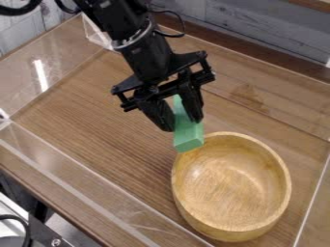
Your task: Remove the green block from inside the brown bowl and put it on the table
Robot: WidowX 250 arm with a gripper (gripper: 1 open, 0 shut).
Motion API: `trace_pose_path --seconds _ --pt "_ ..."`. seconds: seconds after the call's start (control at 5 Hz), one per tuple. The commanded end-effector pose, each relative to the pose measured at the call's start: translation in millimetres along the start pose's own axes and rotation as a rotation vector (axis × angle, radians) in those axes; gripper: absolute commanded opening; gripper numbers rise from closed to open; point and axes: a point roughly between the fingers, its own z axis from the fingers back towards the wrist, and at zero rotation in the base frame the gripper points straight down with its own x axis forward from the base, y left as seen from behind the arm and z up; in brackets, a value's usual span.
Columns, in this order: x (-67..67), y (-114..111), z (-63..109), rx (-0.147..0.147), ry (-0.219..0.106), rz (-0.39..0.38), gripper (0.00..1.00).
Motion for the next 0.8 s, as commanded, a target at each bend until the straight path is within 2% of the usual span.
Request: trace_pose_path --seconds 0.0,0.6 --pt "3.8 -3.2 5.6 -0.02 -0.019 -0.03 0.0" --pt "3.8 -4.3 5.6 -0.043 0.003 -0.071 0.0"
